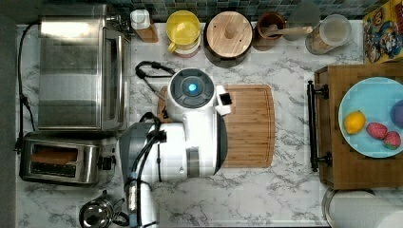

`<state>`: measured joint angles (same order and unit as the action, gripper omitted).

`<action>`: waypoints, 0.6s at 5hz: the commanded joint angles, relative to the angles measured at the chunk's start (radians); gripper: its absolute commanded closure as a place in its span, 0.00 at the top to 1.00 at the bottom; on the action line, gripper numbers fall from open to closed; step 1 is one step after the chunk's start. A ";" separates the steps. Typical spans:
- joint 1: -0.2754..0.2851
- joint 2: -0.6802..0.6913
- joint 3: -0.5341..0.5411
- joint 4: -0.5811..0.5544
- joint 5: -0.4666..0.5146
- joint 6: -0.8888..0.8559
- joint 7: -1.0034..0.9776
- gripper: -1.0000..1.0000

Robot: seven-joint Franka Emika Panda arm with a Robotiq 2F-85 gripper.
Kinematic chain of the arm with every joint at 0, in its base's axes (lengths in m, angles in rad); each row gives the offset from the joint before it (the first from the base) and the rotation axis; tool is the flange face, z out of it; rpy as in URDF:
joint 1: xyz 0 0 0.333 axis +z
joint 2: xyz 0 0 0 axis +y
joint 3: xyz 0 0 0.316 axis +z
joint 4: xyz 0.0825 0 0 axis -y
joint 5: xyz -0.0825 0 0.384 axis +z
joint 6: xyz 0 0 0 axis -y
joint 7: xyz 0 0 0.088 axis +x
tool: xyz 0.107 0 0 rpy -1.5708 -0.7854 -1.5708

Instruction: Turn on the toaster.

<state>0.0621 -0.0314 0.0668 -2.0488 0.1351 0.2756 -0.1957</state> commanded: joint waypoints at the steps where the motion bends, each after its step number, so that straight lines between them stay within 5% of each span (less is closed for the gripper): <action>1: 0.135 -0.124 0.141 -0.039 0.026 0.008 -0.059 0.00; 3: 0.181 -0.032 0.227 -0.057 0.024 0.010 -0.032 0.00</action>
<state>0.1838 -0.1085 0.2732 -2.0918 0.1482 0.2900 -0.2106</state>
